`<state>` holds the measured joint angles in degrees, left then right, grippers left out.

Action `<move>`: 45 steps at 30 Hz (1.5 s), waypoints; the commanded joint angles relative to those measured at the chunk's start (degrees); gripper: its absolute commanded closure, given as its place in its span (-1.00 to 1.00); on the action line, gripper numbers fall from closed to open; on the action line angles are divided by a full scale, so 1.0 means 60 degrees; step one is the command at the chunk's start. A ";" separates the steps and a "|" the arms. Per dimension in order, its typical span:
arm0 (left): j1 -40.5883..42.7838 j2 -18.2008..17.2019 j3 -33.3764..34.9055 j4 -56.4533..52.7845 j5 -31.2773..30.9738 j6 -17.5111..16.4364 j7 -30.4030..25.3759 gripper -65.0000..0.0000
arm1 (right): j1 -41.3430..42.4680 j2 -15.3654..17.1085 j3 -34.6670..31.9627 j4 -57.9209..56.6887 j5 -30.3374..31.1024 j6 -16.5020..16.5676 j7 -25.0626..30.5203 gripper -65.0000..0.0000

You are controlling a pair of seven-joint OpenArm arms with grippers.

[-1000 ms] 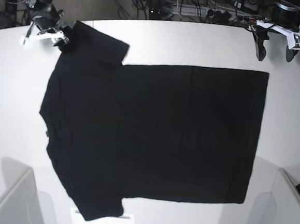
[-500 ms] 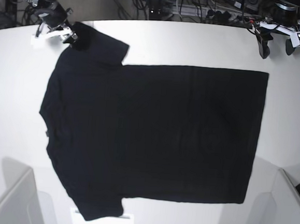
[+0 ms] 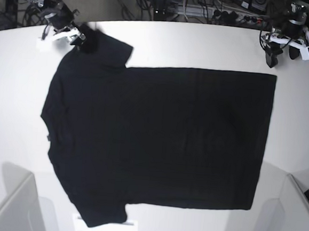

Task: Fold the T-shirt properly
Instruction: 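Lower both grippers onto the shirt's shoulder corners and pinch them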

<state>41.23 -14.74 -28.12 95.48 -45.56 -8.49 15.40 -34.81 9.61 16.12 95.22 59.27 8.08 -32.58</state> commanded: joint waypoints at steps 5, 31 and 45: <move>-0.0711 0.0208 -0.0376 -0.0302 -0.0092 -0.0043 0.0913 -0.71 | -0.0126 0.0047 -0.0027 -0.0082 -0.0566 -0.0386 -0.0526 0.87; -0.2923 0.0662 -0.0346 -0.1694 -0.0092 -0.0043 0.2613 -0.22 | -0.0008 0.0091 -0.0027 -0.0097 -0.0595 -0.0445 -0.0556 1.00; -0.2923 0.0662 -0.0346 -0.1665 -0.0092 -0.0043 0.2628 1.00 | 0.0182 0.0121 0.0002 -0.0229 -0.0610 -0.0460 -0.0512 1.00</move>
<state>23.07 -10.61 -30.28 85.25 -46.83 -9.45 29.19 -33.21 9.78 16.01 94.00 57.67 7.11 -34.74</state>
